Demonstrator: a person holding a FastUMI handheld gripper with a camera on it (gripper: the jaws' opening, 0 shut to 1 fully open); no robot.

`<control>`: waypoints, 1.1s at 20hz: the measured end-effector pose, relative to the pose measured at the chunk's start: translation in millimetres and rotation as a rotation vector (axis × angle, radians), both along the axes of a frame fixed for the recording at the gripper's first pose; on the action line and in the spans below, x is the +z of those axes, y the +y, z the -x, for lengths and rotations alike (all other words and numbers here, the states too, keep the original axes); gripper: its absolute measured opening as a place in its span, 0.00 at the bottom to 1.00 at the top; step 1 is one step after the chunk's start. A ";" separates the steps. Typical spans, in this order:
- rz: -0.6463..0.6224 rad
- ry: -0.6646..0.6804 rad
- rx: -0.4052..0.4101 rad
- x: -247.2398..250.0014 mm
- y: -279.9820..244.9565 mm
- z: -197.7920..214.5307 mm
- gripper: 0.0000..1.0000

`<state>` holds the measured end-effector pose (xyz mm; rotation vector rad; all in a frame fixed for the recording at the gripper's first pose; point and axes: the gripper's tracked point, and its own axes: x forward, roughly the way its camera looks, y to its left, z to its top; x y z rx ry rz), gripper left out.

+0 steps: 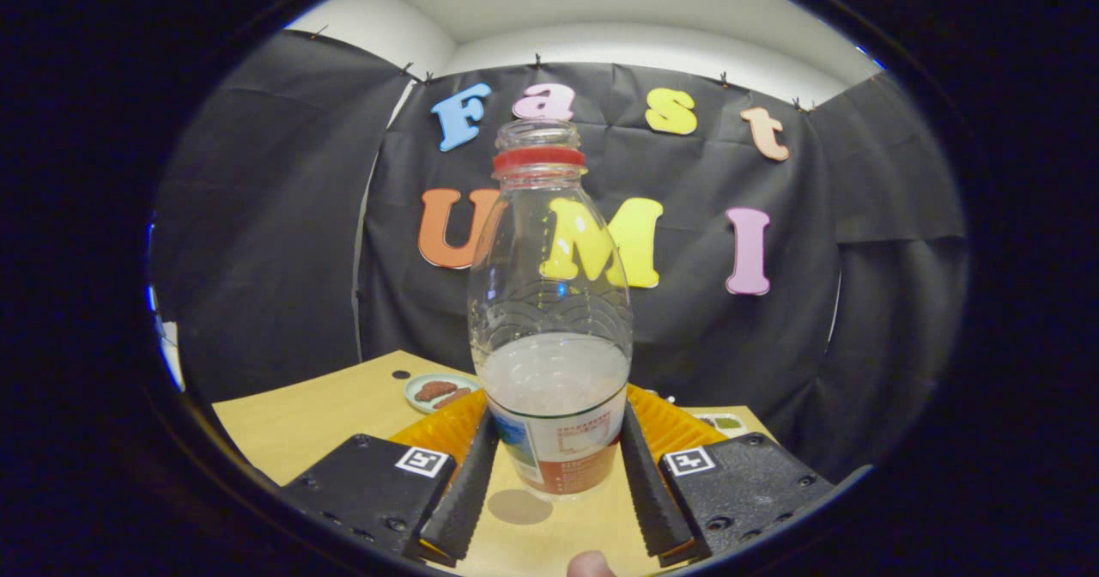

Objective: Take the bottle from table, then pour the juice into the cup, finally place the bottle on the coaster

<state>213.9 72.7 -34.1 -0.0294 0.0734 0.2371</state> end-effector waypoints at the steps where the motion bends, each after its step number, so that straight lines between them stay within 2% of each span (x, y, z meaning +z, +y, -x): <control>1: -0.026 0.018 0.008 -8.5 3.0 -8.5 0.77; 6: -0.070 0.079 0.037 -57.6 18.5 -45.9 0.77; 11: -0.056 0.083 0.030 -90.5 30.7 -74.4 0.77; 22: -0.034 0.166 0.042 -193.8 45.7 -91.1 0.78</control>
